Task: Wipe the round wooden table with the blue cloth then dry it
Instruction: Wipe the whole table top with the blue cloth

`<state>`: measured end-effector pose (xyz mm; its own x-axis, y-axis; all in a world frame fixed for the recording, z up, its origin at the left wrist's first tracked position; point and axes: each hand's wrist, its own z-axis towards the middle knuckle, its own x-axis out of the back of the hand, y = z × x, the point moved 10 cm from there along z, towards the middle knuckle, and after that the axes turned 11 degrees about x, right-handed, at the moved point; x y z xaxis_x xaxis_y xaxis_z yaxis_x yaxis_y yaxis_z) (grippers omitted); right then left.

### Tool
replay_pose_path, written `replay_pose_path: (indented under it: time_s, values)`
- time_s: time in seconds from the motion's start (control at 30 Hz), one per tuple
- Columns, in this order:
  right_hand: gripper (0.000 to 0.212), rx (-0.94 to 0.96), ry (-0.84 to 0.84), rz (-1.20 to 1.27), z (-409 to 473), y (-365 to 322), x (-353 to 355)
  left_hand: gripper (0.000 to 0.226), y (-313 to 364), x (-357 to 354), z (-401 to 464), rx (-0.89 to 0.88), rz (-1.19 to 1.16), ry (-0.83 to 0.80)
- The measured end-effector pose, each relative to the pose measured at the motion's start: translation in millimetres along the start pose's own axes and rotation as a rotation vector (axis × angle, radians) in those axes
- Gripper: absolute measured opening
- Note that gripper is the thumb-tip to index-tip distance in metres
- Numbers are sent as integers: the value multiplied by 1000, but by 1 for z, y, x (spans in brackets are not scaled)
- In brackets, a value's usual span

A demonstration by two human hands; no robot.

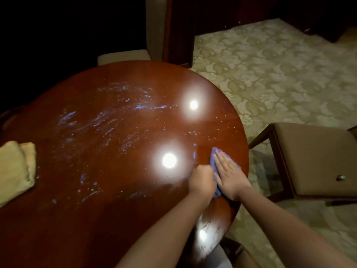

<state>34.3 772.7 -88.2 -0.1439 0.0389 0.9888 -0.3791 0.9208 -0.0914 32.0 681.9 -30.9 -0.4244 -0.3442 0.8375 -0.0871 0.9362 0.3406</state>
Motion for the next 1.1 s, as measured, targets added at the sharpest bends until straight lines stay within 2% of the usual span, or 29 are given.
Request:
replay_pose_path:
  time_s: [0.1,0.17,0.23,0.37,0.43,0.5,0.57,0.63,0.77,0.83,0.9,1.03,1.1]
  values:
    - [66,-28,-56,-6,13,-13,-9,24,-7,7,1,-11,20,34]
    - [61,-46,4,1,31,-33,-2,27,-25,19,3,29,28,80]
    - [72,-35,1,4,47,-54,-4,33,-43,31,7,78,-1,109]
    - [87,-15,-12,-11,33,-50,-12,33,-43,26,2,65,-73,3]
    - [81,-100,99,-41,15,-39,-4,33,-29,17,-10,3,-71,-31]
    - [67,-210,23,11,-1,-31,-11,31,-21,10,-17,-42,-44,-32]
    - [63,-263,-35,63,1,-33,-22,28,-26,10,-15,-37,-31,-18]
    - [68,-253,28,82,16,-44,-16,27,-40,15,-10,3,-29,-5]
    - [79,-173,-18,37,32,-57,-9,22,-57,26,-6,50,15,50]
    - [85,-200,-43,9,17,-41,-9,20,-47,25,-4,37,38,35]
    - [81,-261,-3,33,-4,-20,-7,20,-26,16,-2,-11,50,0]
    - [66,-351,-107,153,-23,-4,-24,19,8,-3,2,-57,73,-43]
    - [67,-401,-124,200,-20,6,-29,19,14,-2,10,-47,72,-26]
